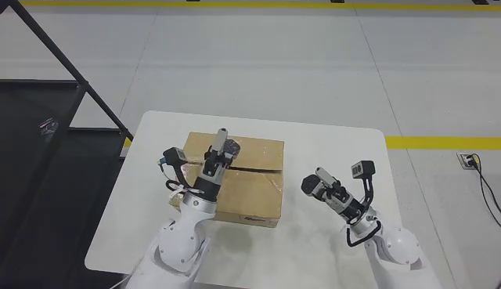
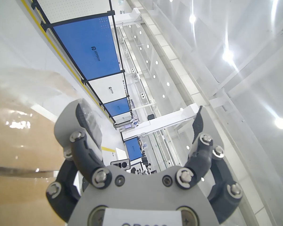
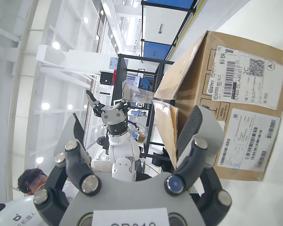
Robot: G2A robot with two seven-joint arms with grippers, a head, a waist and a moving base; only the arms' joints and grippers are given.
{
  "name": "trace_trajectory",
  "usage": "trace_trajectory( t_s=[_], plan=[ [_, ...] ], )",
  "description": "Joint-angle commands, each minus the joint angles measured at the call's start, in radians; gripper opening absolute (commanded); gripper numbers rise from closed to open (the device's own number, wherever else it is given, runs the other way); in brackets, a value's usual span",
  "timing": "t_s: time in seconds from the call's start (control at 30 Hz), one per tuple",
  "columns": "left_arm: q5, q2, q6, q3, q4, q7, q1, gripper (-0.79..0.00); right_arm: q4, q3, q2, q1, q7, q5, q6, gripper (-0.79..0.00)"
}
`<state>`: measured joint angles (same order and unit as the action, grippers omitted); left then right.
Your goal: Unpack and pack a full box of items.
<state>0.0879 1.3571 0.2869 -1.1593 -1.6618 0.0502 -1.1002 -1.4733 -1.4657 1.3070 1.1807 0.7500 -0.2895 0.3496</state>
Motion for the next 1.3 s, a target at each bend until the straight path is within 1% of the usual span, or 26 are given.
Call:
trace_trajectory(
  t_s=[0.0, 0.27, 0.87, 1.27],
  plan=[
    [-0.002, 0.003, -0.002, 0.010, 0.010, -0.002, 0.005, 0.000, 0.000, -0.002, -0.002, 0.005, -0.001, -0.004, 0.004, 0.000],
    [-0.026, 0.017, -0.007, 0.047, 0.043, -0.012, 0.021, 0.000, -0.001, -0.007, -0.009, 0.025, -0.006, -0.018, 0.019, 0.000],
    [-0.066, 0.041, -0.024, 0.099, 0.088, -0.044, 0.040, 0.000, 0.006, -0.011, -0.022, 0.050, -0.013, -0.043, 0.046, 0.000],
    [-0.078, 0.063, -0.030, 0.137, 0.159, -0.043, 0.074, 0.000, 0.017, -0.012, -0.030, 0.054, -0.015, -0.058, 0.055, 0.000]
  ],
)
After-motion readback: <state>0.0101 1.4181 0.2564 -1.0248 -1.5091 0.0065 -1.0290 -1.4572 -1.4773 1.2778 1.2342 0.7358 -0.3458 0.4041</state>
